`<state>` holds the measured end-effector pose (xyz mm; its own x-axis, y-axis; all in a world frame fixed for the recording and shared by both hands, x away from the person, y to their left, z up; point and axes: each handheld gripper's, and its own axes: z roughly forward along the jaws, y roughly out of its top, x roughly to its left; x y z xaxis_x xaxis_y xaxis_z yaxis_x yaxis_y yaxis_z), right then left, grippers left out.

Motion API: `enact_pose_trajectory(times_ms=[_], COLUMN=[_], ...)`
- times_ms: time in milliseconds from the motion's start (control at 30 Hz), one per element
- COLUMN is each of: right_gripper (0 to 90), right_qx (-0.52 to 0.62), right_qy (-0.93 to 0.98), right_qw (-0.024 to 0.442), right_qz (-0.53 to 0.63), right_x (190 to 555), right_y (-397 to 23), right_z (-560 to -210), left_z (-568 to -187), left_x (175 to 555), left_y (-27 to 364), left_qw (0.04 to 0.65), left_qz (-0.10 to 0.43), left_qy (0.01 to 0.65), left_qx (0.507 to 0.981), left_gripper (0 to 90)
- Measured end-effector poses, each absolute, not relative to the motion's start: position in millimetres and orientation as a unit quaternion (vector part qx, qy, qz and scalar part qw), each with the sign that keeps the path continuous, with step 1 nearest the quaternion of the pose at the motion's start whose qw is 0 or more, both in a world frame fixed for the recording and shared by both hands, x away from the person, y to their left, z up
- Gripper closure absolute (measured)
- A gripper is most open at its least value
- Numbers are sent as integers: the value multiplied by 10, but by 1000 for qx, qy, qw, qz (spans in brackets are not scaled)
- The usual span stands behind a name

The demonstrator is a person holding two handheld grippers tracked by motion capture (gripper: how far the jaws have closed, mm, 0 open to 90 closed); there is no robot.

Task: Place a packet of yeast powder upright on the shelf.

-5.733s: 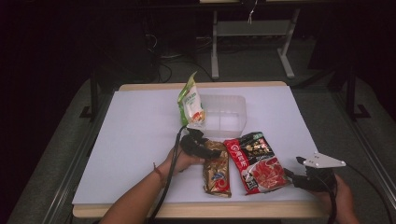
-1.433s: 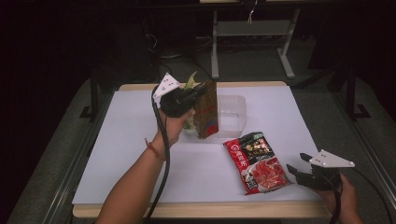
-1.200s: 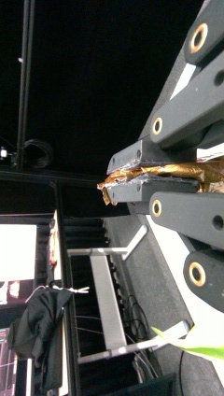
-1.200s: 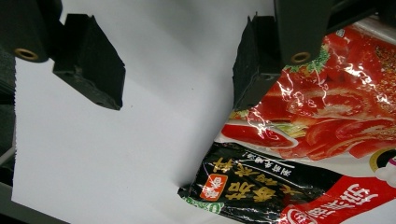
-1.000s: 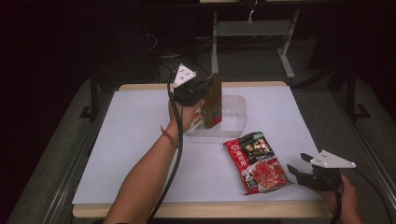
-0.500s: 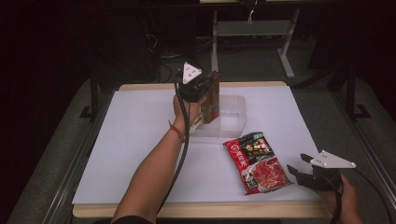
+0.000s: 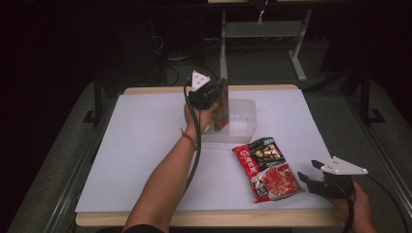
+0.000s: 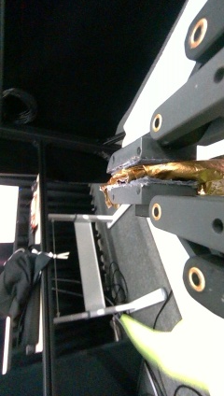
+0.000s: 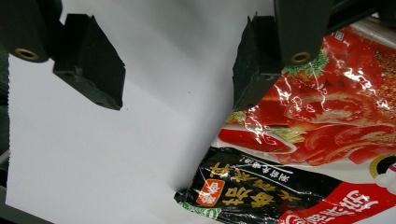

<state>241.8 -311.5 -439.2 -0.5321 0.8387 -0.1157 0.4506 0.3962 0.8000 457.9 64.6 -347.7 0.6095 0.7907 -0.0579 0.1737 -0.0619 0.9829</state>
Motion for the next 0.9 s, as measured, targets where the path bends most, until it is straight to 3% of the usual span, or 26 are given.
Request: enact_pose_trajectory(times_ms=[900], right_gripper=[336], right_qx=[406], right_qy=[794], right_qw=[261], right_qz=[370], right_x=[2431], right_y=[-3107], right_z=[-4395], left_z=[-3662], left_x=[4354], left_y=[855], left_qw=[588], left_qz=[248], left_qy=[326], left_qx=[697], left_gripper=[803])
